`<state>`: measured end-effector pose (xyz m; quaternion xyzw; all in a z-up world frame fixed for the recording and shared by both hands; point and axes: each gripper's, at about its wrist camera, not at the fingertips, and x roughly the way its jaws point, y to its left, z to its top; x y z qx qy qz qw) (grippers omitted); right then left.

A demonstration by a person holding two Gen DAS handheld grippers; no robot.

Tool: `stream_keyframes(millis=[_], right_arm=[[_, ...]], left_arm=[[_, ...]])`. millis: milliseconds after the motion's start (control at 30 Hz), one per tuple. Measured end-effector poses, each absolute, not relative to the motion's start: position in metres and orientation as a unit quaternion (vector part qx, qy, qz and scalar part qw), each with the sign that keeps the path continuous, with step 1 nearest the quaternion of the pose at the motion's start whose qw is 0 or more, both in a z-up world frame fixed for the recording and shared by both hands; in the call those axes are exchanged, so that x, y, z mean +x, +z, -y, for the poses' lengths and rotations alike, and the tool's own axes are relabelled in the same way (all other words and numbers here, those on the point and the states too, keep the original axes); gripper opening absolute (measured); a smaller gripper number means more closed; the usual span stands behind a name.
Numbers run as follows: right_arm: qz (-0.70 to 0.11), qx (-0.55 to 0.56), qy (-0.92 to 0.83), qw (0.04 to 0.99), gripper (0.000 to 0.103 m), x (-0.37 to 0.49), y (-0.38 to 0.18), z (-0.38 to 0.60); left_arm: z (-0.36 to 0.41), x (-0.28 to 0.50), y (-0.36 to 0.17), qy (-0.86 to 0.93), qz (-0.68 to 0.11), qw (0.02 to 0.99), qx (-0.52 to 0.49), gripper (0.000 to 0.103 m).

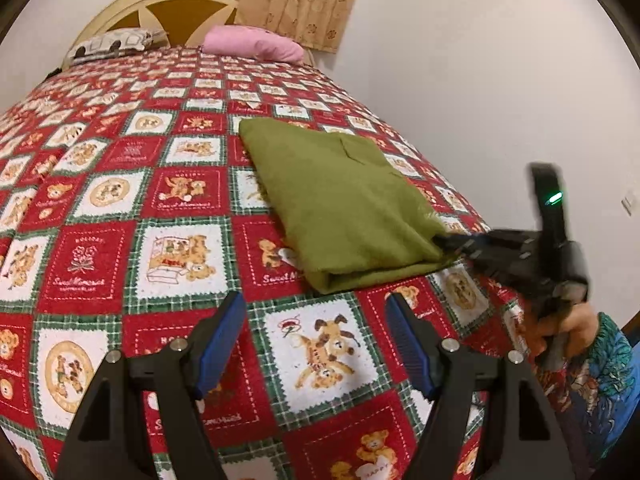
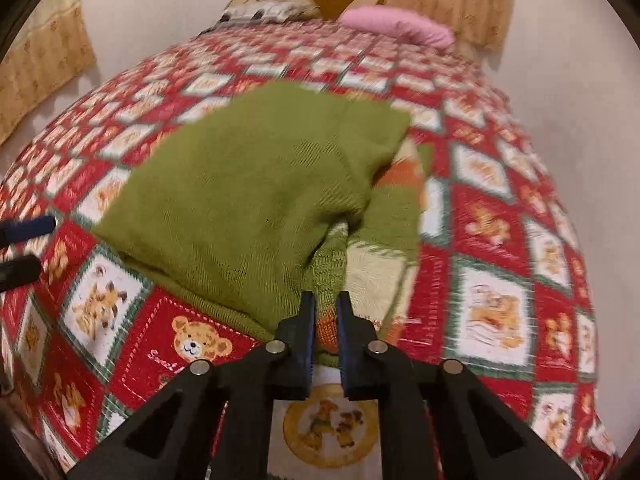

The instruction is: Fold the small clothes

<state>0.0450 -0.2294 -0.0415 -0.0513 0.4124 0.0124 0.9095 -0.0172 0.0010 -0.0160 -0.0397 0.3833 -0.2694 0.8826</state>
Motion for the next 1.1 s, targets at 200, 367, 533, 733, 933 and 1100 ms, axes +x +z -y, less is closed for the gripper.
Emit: stream_keyframes(millis=[200, 367, 533, 733, 933, 1100], right_arm=[[-0.409, 0.036, -0.016, 0.912, 0.008, 0.024, -0.052, 0.261], [-0.412, 0.023, -0.022, 0.91, 0.009, 0.022, -0.066, 0.251], [-0.427, 0.02, -0.017, 0.904, 0.015, 0.011, -0.049, 0.258], [-0.351, 0.007, -0.022, 0.936, 0.014, 0.024, -0.002, 0.244], [-0.377, -0.013, 0.024, 0.926, 0.014, 0.094, -0.025, 0.214], [-0.417, 0.009, 0.012, 0.909, 0.0, 0.115, -0.065, 0.246]], left_arm=[[-0.009, -0.009, -0.021, -0.263, -0.39, 0.881, -0.056, 0.075], [-0.009, -0.002, -0.028, -0.243, -0.402, 0.881, -0.049, 0.075], [-0.017, 0.02, -0.021, -0.222, -0.397, 0.889, -0.049, 0.075], [-0.005, 0.059, -0.012, -0.195, -0.377, 0.904, -0.047, 0.075], [0.034, 0.089, -0.015, -0.163, -0.375, 0.912, -0.046, 0.075], [0.049, 0.096, -0.038, -0.166, -0.395, 0.902, -0.057, 0.094]])
